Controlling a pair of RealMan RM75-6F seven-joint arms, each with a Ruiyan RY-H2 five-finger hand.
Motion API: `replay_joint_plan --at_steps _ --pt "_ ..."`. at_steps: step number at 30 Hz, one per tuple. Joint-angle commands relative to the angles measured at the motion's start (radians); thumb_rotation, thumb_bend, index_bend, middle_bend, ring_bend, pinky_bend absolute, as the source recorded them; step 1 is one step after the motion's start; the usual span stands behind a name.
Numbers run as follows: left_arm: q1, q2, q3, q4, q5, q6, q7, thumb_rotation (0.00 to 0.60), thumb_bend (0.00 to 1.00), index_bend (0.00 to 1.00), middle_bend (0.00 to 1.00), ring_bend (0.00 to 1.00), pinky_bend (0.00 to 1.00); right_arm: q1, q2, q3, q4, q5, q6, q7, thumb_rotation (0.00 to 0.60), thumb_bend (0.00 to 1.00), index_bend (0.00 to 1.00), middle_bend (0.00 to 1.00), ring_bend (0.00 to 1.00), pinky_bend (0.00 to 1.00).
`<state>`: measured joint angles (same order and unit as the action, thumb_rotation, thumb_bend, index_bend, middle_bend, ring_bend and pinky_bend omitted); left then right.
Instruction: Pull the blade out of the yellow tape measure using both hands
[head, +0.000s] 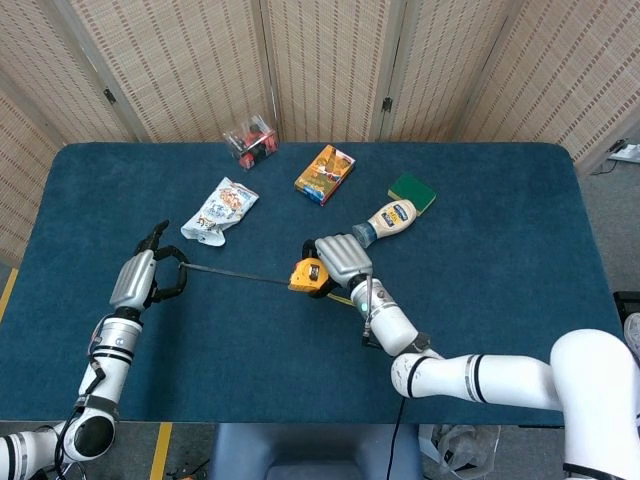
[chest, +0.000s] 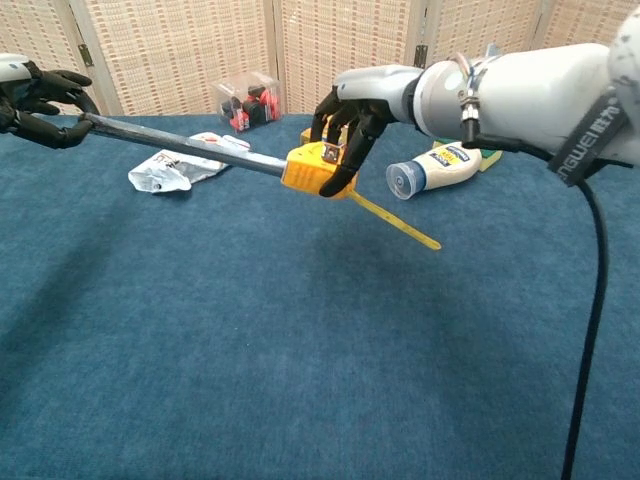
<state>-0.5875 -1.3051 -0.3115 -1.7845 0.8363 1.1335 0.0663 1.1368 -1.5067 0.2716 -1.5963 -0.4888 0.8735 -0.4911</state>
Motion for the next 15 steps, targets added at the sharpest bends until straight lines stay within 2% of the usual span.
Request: replay_joint_plan --at_steps 1,15 --pt "0.014 0.012 -0.001 0.009 0.008 -0.005 -0.024 0.6 0.6 0.6 0.02 0.0 0.0 -0.053 0.05 -0.041 -0.043 -0.075 0.009 0.036 0.6 0.15 0.62 0.51 0.41 0.25" --pt "0.066 0.075 -0.003 0.038 0.051 -0.033 -0.13 0.6 0.6 0.6 0.02 0.0 0.0 -0.249 0.194 -0.132 -0.106 -0.326 0.038 0.223 0.6 0.15 0.62 0.51 0.42 0.25"
